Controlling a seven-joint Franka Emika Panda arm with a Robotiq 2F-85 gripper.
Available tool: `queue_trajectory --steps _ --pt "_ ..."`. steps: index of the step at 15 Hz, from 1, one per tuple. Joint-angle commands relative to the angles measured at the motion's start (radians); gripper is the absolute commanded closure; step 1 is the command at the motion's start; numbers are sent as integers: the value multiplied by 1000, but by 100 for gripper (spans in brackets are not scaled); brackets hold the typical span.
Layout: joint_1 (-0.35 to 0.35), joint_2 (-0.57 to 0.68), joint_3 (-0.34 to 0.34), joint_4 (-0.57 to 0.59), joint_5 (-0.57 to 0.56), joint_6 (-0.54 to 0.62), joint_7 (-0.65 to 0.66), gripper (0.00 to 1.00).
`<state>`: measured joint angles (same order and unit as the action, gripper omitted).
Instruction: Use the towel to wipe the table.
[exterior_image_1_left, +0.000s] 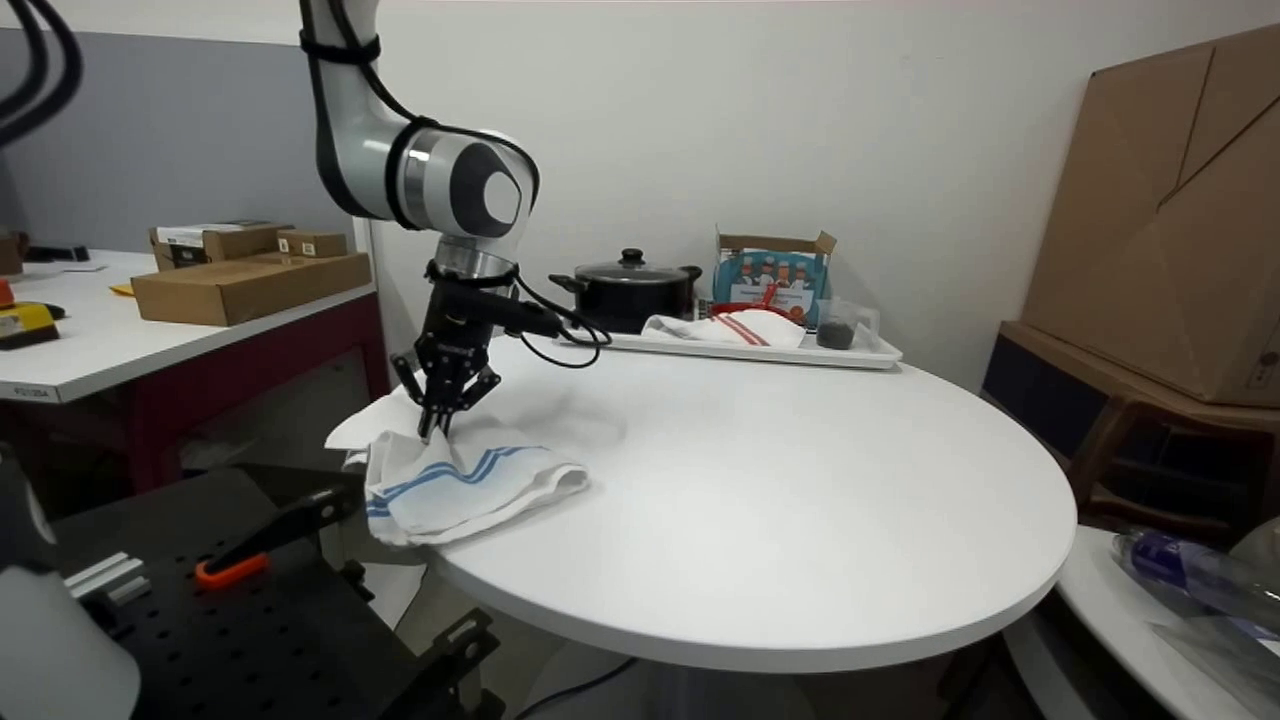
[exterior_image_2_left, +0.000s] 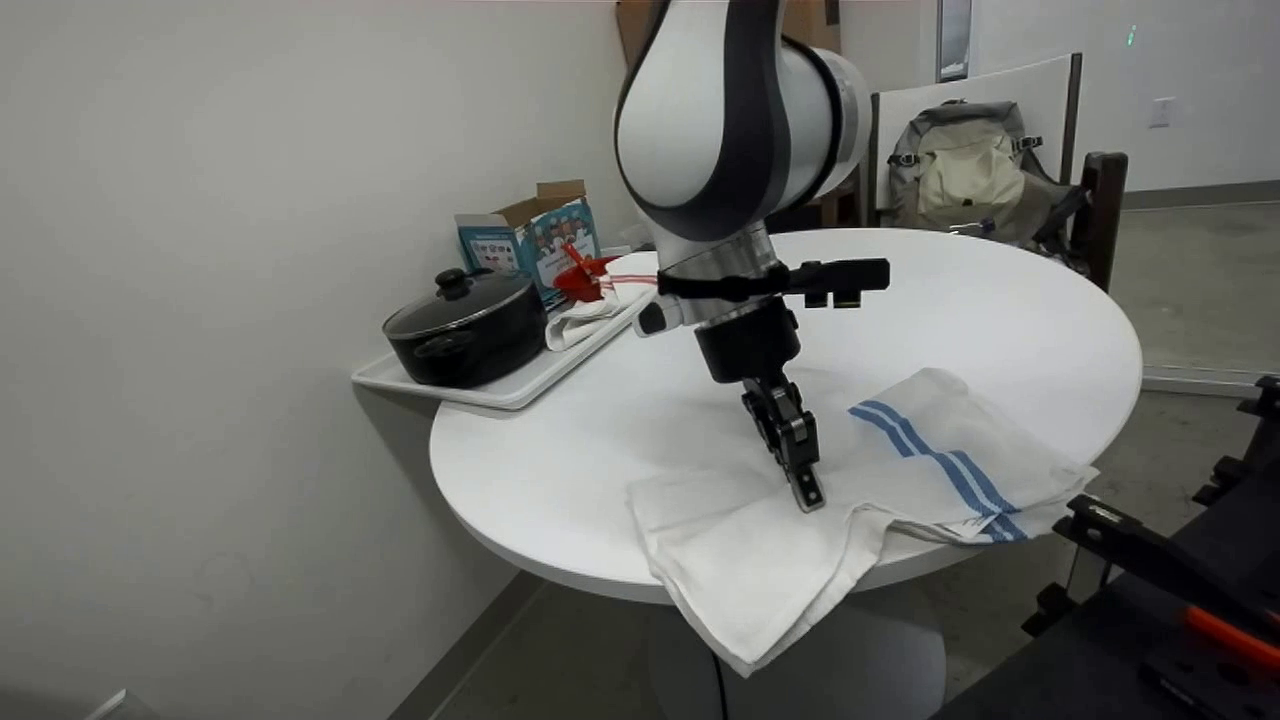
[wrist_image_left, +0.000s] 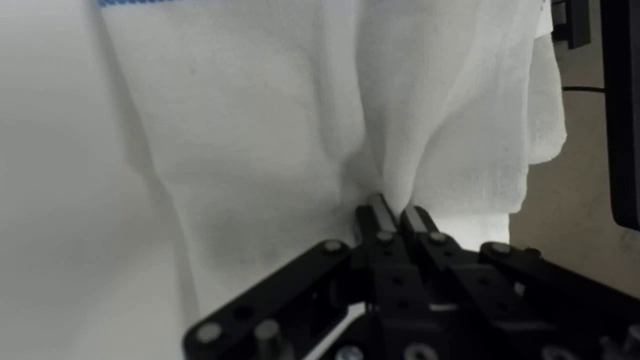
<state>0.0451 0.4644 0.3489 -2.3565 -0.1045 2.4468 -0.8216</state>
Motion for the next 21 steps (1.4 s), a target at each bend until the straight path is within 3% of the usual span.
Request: queue_trajectory --steps 1,9,16,17,18,21 --pt "55 79 -76 64 -34 41 77 99" --pt "-40 171 -306 307 -87 71 226 99" --pt "-152 267 -368 491 -78 38 288 99" --pt "-160 268 -366 501 -79 32 294 70" --pt "-167 266 -361 509 -75 22 299 68" --pt "-148 235 -377 517 -66 -46 405 47"
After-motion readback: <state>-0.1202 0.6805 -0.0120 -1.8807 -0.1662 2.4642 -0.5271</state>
